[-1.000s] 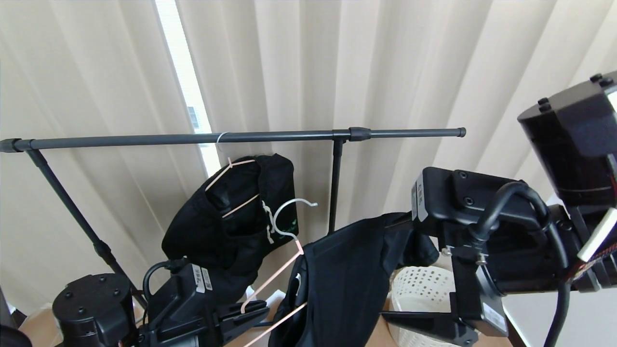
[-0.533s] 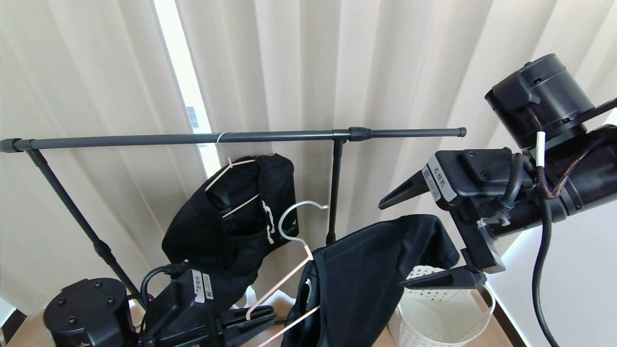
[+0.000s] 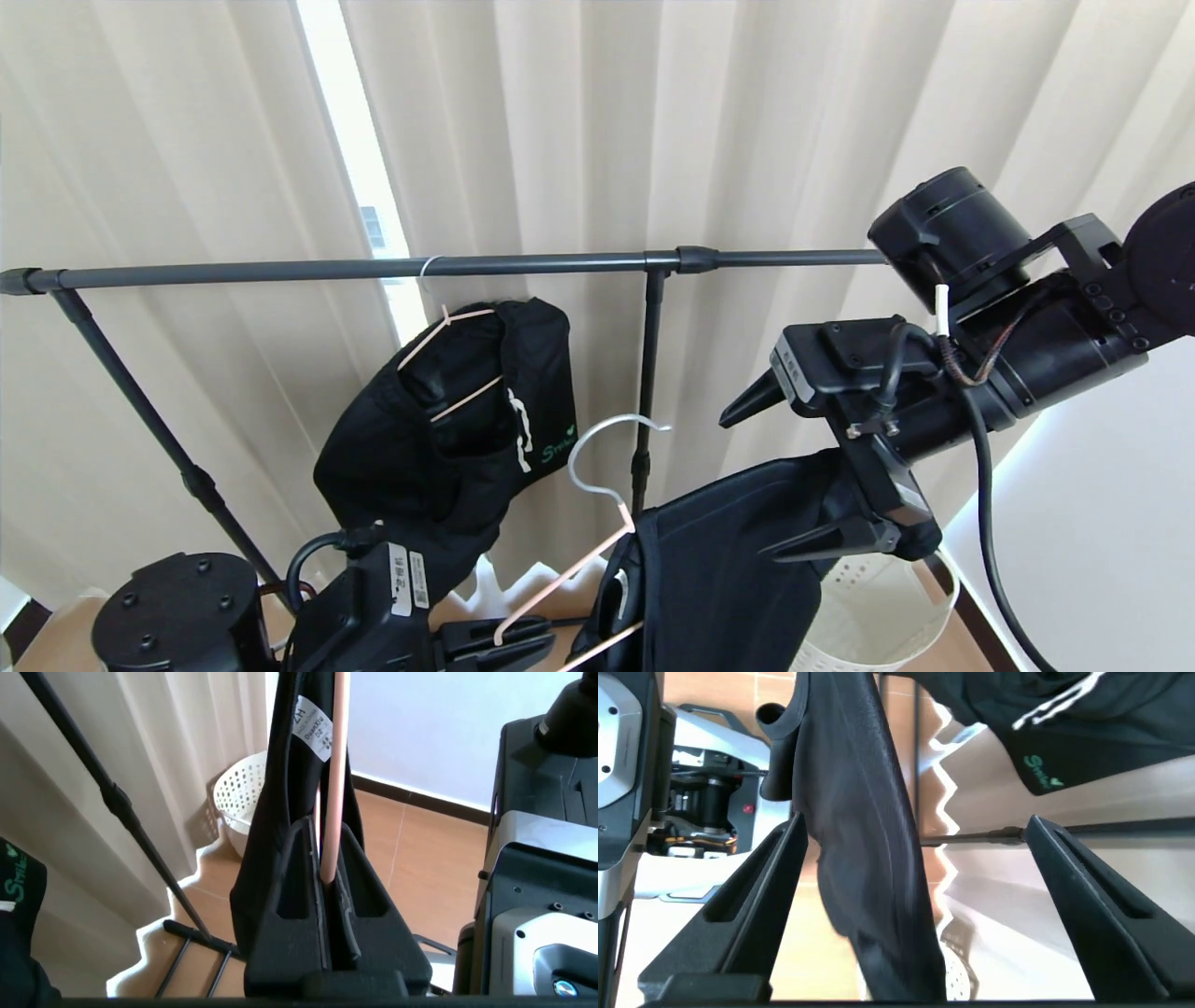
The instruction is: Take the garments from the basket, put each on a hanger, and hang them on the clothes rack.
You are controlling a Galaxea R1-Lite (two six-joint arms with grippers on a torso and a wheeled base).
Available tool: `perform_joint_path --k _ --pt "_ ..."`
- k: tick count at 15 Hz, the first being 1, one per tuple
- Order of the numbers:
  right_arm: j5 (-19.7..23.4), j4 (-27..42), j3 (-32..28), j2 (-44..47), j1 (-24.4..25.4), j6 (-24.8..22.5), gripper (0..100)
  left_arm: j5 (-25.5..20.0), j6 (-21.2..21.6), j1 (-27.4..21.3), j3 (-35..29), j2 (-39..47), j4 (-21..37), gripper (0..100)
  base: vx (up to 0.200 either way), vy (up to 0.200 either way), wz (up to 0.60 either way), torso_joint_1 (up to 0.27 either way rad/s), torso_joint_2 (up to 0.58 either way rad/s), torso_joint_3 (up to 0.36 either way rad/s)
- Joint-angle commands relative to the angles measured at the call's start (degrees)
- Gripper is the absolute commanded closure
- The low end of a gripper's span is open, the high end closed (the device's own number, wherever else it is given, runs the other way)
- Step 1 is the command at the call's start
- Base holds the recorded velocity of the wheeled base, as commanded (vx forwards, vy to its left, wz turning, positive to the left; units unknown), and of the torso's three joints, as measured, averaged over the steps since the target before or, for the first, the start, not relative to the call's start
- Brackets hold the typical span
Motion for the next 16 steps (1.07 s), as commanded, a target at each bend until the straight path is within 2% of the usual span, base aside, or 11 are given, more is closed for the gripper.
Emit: perform_joint_path --k 1,16 --pt "0.12 0.07 0.08 1.32 0.17 0.07 0 -0.03 0.01 -0.08 0.00 0.09 -0.06 100 0.000 0.000 0.00 0.000 0.00 0.000" --pt "0.12 -0.55 0.17 4.84 2.02 0.60 0 -0.03 -0.08 0.01 0.00 2.90 -0.06 100 0.000 0.000 0.00 0.000 0.00 0.000"
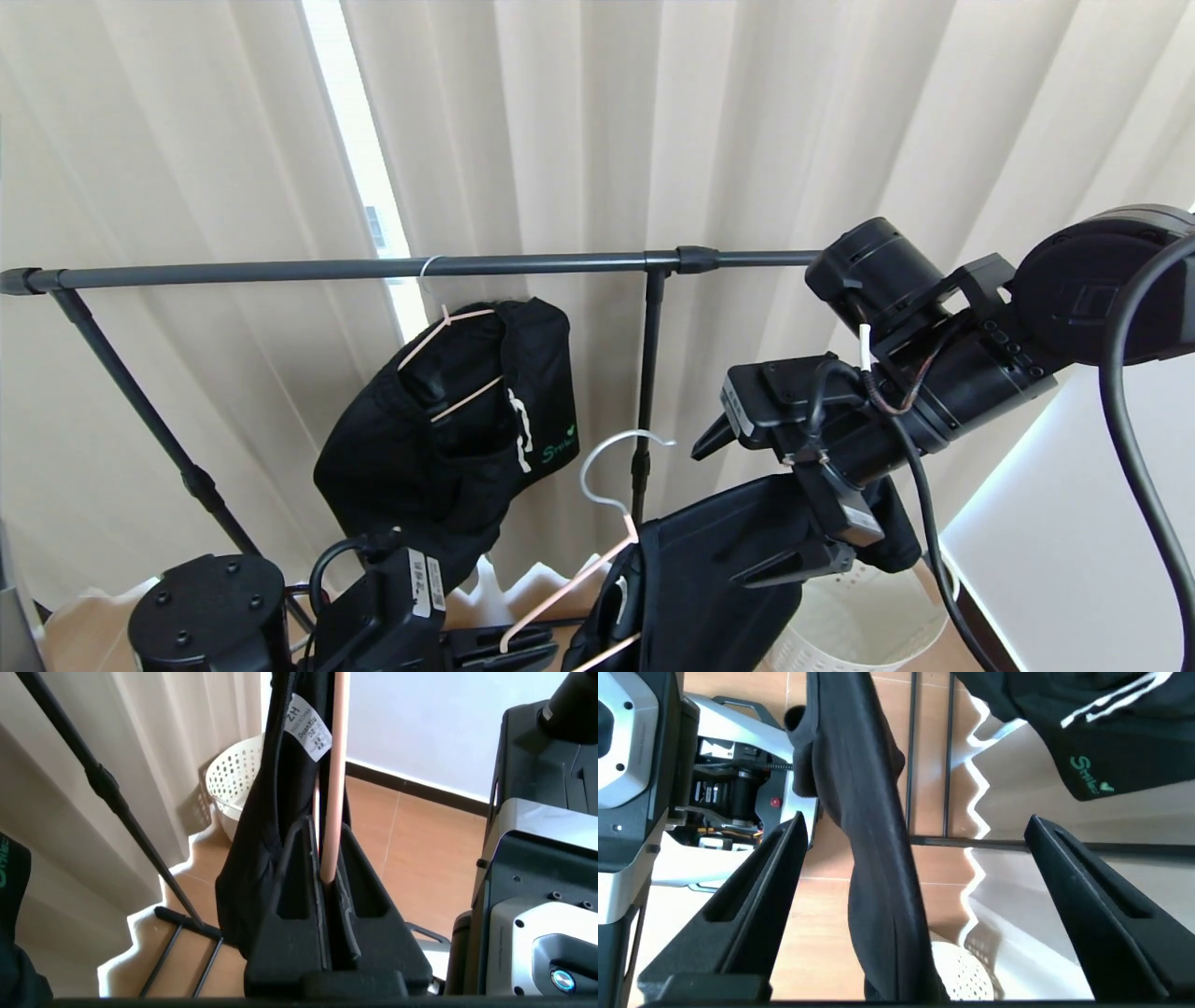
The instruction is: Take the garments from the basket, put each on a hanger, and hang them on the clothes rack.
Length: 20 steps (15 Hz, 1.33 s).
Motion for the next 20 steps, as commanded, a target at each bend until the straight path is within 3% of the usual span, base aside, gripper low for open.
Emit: perform_joint_path --k 1,20 --pt "-0.01 0.05 0.15 -0.10 0.23 0.14 100 0.01 0.03 -0.02 0.00 0.26 -0.06 100 0.000 0.000 0.00 0.000 0.00 0.000" --pt "-0.10 -0.12 1.38 -2.12 1.72 0.58 100 0.01 0.38 0.16 0.00 1.66 -0.06 100 0.000 0.000 0.00 0.000 0.00 0.000"
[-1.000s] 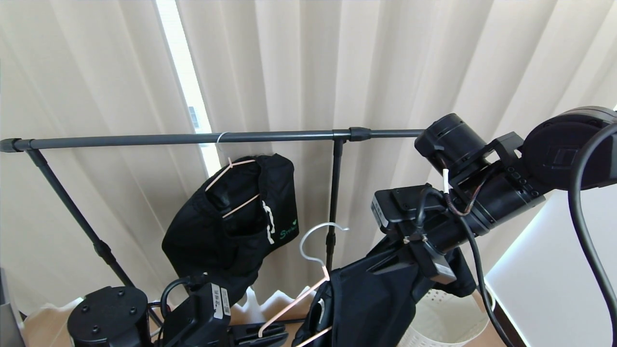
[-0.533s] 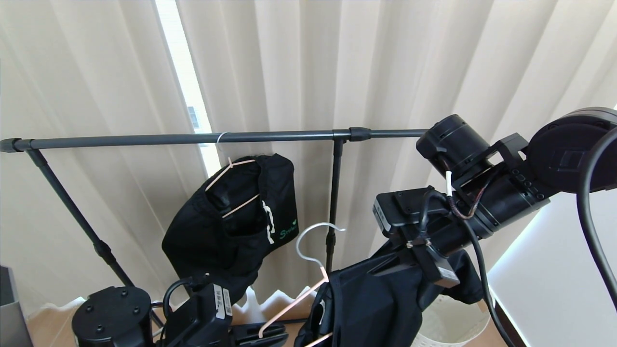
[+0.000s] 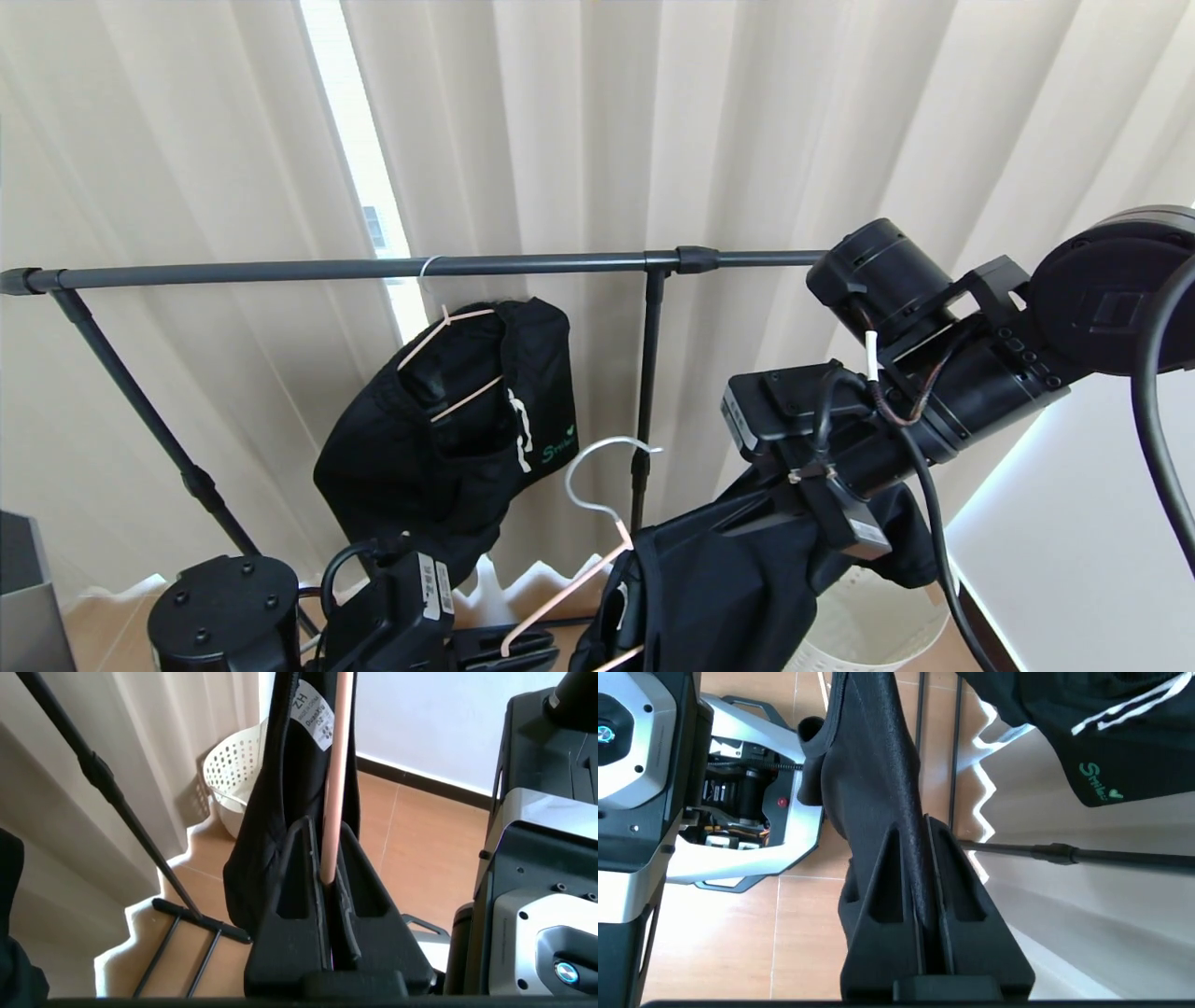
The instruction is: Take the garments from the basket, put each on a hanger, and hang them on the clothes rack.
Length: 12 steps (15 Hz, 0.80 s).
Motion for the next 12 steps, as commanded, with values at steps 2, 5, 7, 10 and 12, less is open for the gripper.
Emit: perform_joint_path --k 2,5,7,10,12 --pt "0.01 0.01 0.90 -1.62 0.11 0.07 100 0.10 -0.01 0.11 0.00 -0.07 -0.03 100 0.000 0.000 0.00 0.000 0.00 0.000" --pt "0.01 -0.08 1.69 -1.62 1.34 0.59 100 0.10 -0.45 0.20 0.00 0.02 -0.03 0 0.000 0.000 0.00 0.000 0.00 0.000" --pt "-0.08 -1.13 1.78 -1.27 1.34 1.74 100 0.10 -0.45 1.17 0.00 -0.07 -0.03 0 0.000 0.000 0.00 0.000 0.00 0.000" --pt "-0.43 -5.18 2.57 -1.19 1.08 5.87 100 -0.17 -0.53 5.82 0.00 0.98 -0.03 0 0.000 0.000 0.00 0.000 0.00 0.000" --pt "-1.75 -5.62 2.57 -1.27 -0.06 6.75 100 -0.17 -1.76 9.87 0.00 1.16 -0.03 0 0.000 0.000 0.00 0.000 0.00 0.000"
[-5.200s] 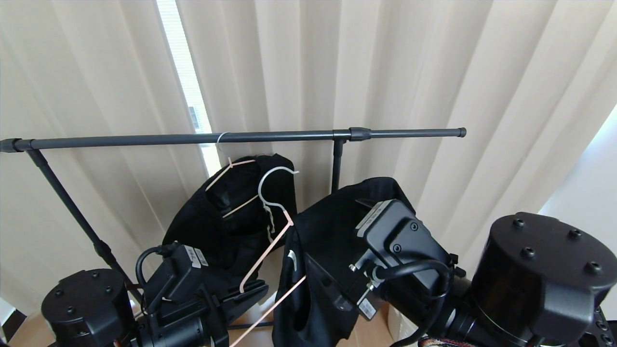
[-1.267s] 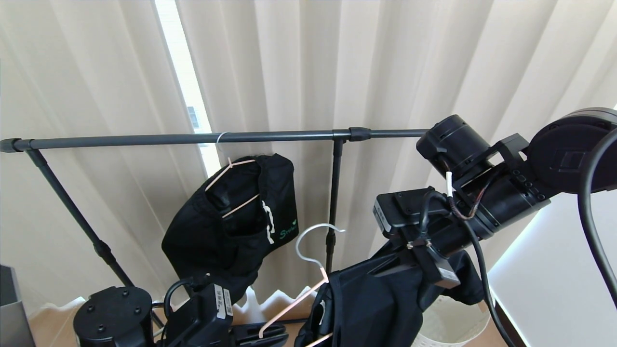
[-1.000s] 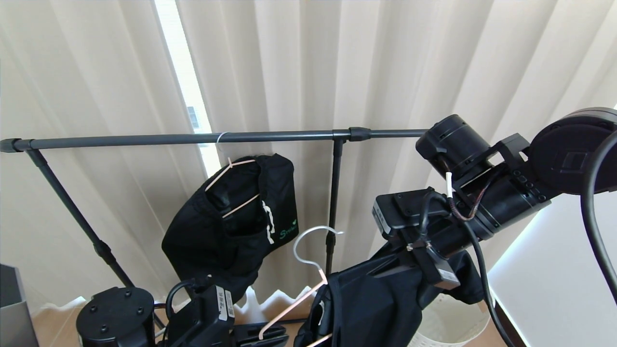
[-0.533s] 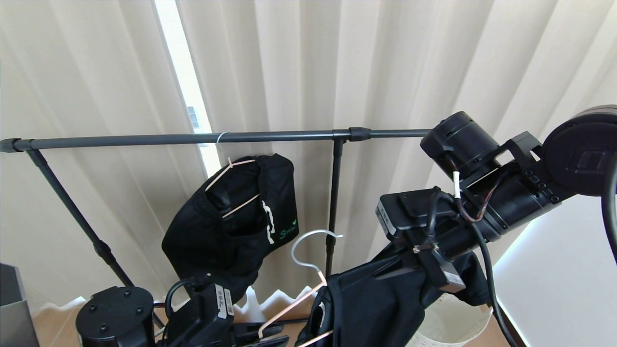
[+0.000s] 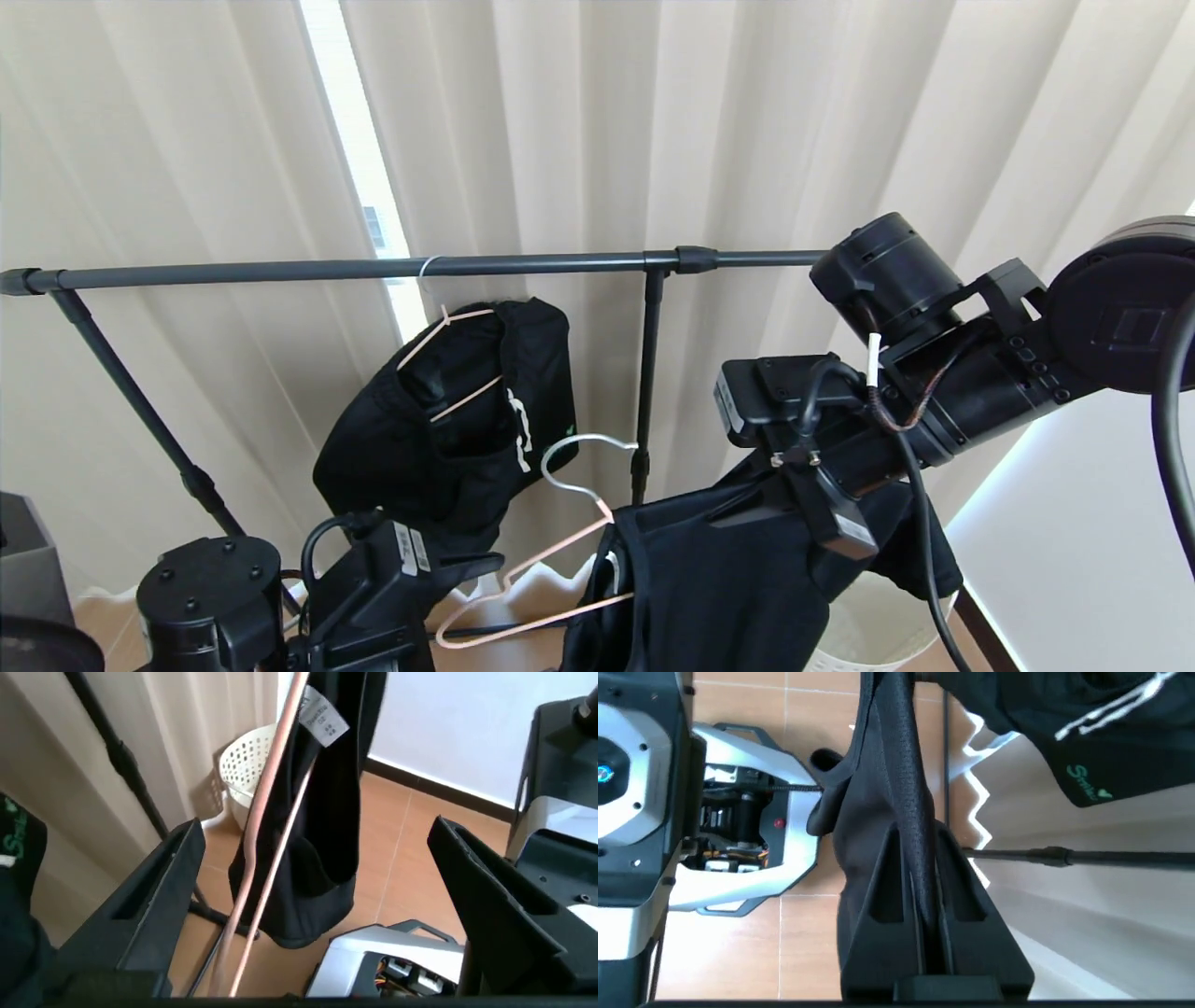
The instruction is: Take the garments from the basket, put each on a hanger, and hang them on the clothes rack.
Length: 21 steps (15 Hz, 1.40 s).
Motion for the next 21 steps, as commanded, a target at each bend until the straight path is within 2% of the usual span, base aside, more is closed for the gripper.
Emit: perform_joint_path --k 1,3,4,7,8,9,10,11,14,16,19,21 --pt "-0.56 -0.22 0.00 -0.41 -1.04 0.22 100 0.05 -2.98 5.10 -1.49 0.68 -0.06 0 0.000 0.000 0.00 0.000 0.00 0.000" --pt "-0.91 -0.31 0.09 -1.20 -2.88 0.22 100 0.05 -9.22 7.03 -4.39 0.42 -0.06 0 0.000 0.000 0.00 0.000 0.00 0.000" --pt "-2.40 -0.48 -0.09 -1.64 -3.76 0.22 100 -0.03 -11.15 7.74 -5.01 0.42 -0.06 0 0.000 0.000 0.00 0.000 0.00 0.000" --pt "-7.59 -5.84 2.55 -2.78 -4.73 1.45 100 -0.12 -11.41 8.09 -5.10 0.60 -0.06 0 0.000 0.000 0.00 0.000 0.00 0.000" --pt "-8.56 -8.57 4.39 -3.22 -4.64 3.48 100 -0.12 -11.41 8.09 -5.10 0.51 -0.06 0 0.000 0.000 0.00 0.000 0.00 0.000" --pt "-11.63 -14.72 8.00 -3.48 -3.50 8.84 100 -0.12 -11.50 8.35 -5.27 0.51 -0.06 0 0.000 0.000 0.00 0.000 0.00 0.000" --pt "-12.69 -16.48 8.88 -3.57 -2.97 10.77 100 -0.12 -11.50 8.35 -5.36 0.60 -0.06 0 0.000 0.000 0.00 0.000 0.00 0.000" --pt "-15.94 -21.58 11.78 -4.27 -1.39 17.36 100 0.05 -11.50 8.26 -5.27 1.30 -0.06 0 0.000 0.000 0.00 0.000 0.00 0.000" --pt "-16.82 -29.84 19.69 -8.14 1.07 24.22 100 0.41 -11.24 6.68 -4.57 3.41 -0.06 0 0.000 0.000 0.00 0.000 0.00 0.000" --pt "-16.56 -35.20 25.49 -11.13 2.22 25.98 100 2.60 -11.15 3.96 -4.13 4.02 -0.06 0 0.000 0.000 0.00 0.000 0.00 0.000" --pt "-16.73 -40.12 28.74 -12.27 2.30 25.98 100 6.21 -11.06 0.62 -4.57 7.45 -0.06 0 0.000 0.000 0.00 0.000 0.00 0.000" --pt "-16.64 -40.30 29.18 -13.50 2.30 26.06 100 12.62 -10.97 -2.19 -6.06 11.32 -0.06 0 0.000 0.000 0.00 0.000 0.00 0.000"
